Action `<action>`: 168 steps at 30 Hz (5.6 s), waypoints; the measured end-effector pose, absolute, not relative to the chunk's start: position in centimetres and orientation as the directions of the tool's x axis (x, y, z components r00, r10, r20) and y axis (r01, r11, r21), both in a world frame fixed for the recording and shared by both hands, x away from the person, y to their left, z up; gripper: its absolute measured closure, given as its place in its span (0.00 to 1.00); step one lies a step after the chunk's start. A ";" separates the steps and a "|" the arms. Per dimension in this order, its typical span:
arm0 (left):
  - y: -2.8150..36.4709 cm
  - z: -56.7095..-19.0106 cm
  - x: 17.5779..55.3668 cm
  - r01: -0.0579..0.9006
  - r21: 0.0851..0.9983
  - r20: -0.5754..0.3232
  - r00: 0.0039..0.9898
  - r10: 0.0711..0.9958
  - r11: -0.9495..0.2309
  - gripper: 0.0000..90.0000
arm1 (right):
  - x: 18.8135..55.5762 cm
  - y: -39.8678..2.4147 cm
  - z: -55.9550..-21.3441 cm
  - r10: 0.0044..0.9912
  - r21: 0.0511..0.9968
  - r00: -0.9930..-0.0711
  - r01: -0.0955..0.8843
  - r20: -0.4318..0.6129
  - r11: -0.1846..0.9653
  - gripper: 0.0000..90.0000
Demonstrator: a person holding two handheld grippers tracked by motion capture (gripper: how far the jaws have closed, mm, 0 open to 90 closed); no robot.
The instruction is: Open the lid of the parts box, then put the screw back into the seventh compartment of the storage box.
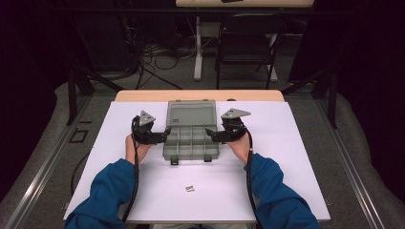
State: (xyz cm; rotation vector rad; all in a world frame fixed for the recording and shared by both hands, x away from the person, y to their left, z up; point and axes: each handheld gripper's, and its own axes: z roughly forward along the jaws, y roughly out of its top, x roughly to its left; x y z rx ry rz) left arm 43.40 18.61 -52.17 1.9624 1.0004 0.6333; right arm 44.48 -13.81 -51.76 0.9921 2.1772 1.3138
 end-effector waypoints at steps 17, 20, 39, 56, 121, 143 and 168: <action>18.8 -51.5 40.5 0.390 0.843 0.079 0.591 0.803 -0.370 0.11 | 41.1 -13.9 -50.8 0.715 0.891 -0.700 0.325 0.001 0.317 0.06; 18.7 -51.5 40.0 0.389 0.841 0.076 0.602 0.795 -0.375 0.09 | 40.6 -13.9 -50.7 0.711 0.892 -0.703 0.321 0.000 0.317 0.05; 18.5 -51.0 36.8 0.385 0.831 0.066 0.648 0.759 -0.402 0.03 | 36.4 -15.5 -50.4 0.697 0.907 -0.716 0.273 -0.031 0.321 0.01; 17.7 -51.4 34.5 0.369 0.811 0.089 0.688 0.720 -0.453 0.01 | 33.5 -17.2 -50.7 0.700 0.913 -0.713 0.260 -0.039 0.315 0.00; 12.4 -51.8 33.1 0.290 0.596 0.109 0.894 0.434 -0.749 0.01 | 33.0 -17.6 -50.8 0.685 0.902 -0.725 0.246 -0.071 0.354 0.00; 10.5 -53.3 32.4 0.250 0.536 0.067 0.940 0.336 -0.806 0.26 | 33.1 -17.6 -51.0 0.689 0.895 -0.722 0.259 -0.071 0.364 0.00; 10.3 -54.0 32.4 0.218 0.513 -0.014 0.969 0.246 -0.830 0.81 | 33.1 -17.6 -51.0 0.686 0.889 -0.724 0.265 -0.074 0.375 0.00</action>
